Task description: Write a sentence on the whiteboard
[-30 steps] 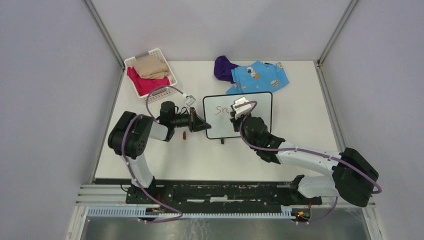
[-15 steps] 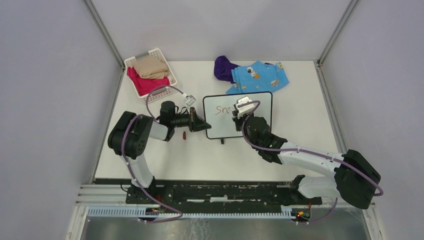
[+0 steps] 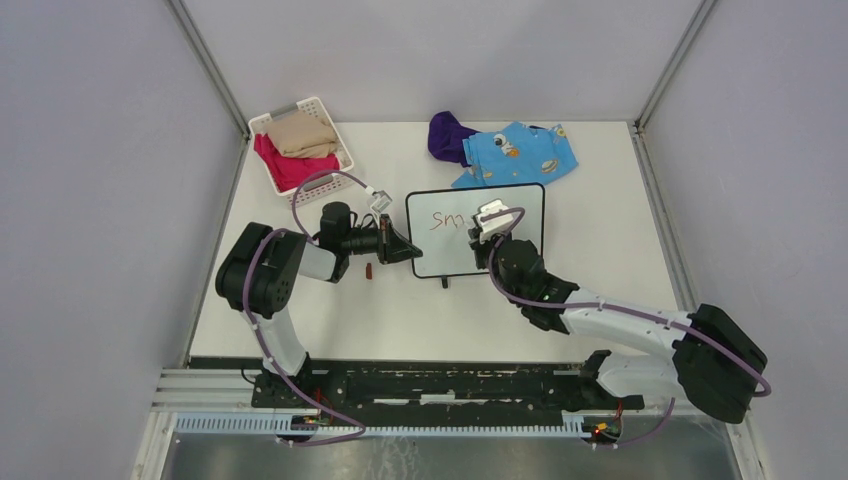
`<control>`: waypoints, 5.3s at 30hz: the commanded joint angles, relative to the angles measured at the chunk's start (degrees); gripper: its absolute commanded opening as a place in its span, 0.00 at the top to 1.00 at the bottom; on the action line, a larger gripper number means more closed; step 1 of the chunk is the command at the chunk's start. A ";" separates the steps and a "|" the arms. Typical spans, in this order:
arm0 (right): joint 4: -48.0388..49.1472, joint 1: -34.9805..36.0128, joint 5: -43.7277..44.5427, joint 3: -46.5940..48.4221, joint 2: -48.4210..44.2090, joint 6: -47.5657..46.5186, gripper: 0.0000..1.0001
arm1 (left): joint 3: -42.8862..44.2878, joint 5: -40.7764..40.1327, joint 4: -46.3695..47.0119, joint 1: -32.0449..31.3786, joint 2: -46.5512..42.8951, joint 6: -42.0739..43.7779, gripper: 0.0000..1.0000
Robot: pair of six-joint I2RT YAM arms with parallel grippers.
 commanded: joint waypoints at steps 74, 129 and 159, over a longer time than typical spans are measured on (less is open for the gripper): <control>2.02 -2.23 1.41 -2.27 -1.95 2.70 1.00 | 1.21 -3.68 -4.55 0.10 -0.84 3.93 0.98; 2.73 -7.07 -2.86 0.31 -3.46 3.97 1.00 | 1.43 -3.78 -5.12 -0.16 -1.14 4.12 0.98; 1.49 -7.17 -4.05 -3.29 -10.26 5.85 1.00 | 1.72 -3.89 -6.26 -0.42 -1.37 4.60 0.98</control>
